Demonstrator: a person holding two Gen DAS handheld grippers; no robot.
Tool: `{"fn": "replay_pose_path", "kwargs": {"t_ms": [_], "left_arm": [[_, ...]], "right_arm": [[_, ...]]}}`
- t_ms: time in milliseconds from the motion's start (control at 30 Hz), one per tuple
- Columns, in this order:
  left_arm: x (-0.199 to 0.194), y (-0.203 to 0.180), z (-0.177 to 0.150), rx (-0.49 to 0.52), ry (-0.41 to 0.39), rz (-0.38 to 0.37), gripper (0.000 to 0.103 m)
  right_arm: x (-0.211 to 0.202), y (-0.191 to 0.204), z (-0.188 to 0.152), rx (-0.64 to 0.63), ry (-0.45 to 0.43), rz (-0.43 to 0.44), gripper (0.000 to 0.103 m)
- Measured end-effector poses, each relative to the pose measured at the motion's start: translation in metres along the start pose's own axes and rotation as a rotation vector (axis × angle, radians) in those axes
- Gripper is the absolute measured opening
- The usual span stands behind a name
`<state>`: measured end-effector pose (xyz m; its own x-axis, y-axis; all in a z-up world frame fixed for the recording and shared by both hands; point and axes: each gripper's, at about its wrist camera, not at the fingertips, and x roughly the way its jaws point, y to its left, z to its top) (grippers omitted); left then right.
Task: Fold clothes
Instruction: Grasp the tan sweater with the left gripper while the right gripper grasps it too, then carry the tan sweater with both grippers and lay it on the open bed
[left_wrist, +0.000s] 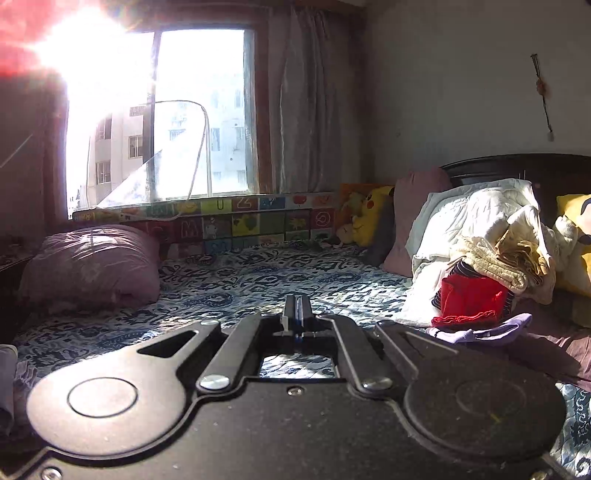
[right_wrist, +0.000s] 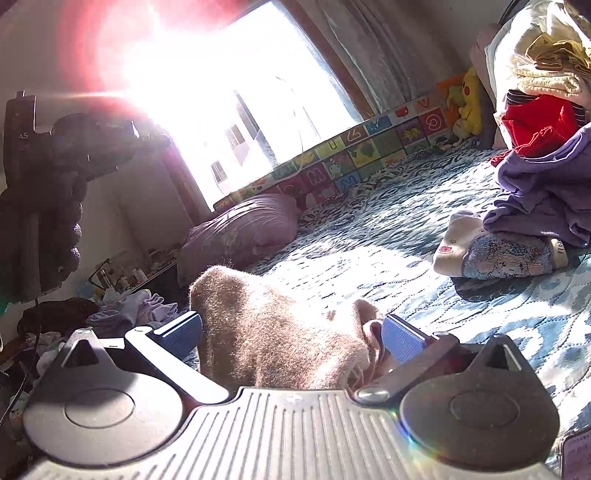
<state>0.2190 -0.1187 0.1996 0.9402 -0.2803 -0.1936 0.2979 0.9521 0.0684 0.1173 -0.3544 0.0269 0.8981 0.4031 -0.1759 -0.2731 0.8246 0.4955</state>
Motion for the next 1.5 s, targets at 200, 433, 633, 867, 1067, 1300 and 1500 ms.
{"fn": "replay_pose_path", "kwargs": {"t_ms": [200,433,633,867,1067,1300,1500], "left_arm": [[-0.032,0.039,-0.074,-0.069,0.194,0.064,0.063],[-0.053,0.063,-0.146,-0.198,0.340,0.096,0.075],[-0.050,0.073,-0.180,-0.293,0.394,0.092,0.084],[-0.031,0.088,-0.226,-0.415,0.443,0.081,0.089],[-0.024,0.100,-0.272,-0.521,0.452,0.030,0.094],[-0.023,0.116,-0.274,-0.602,0.365,-0.036,0.094],[-0.022,0.112,-0.270,-0.531,0.327,-0.068,0.063]], "right_arm": [[0.016,0.024,-0.016,-0.007,0.074,0.019,0.103],[0.038,0.039,-0.038,0.024,0.125,-0.072,0.103],[0.065,0.042,-0.052,-0.056,0.207,-0.120,0.103],[0.088,0.039,-0.062,-0.014,0.303,-0.083,0.102],[0.098,0.055,-0.074,-0.103,0.338,-0.082,0.074],[0.106,0.063,-0.080,-0.141,0.352,-0.108,0.075],[0.109,0.064,-0.085,-0.153,0.341,-0.105,0.075]]}}
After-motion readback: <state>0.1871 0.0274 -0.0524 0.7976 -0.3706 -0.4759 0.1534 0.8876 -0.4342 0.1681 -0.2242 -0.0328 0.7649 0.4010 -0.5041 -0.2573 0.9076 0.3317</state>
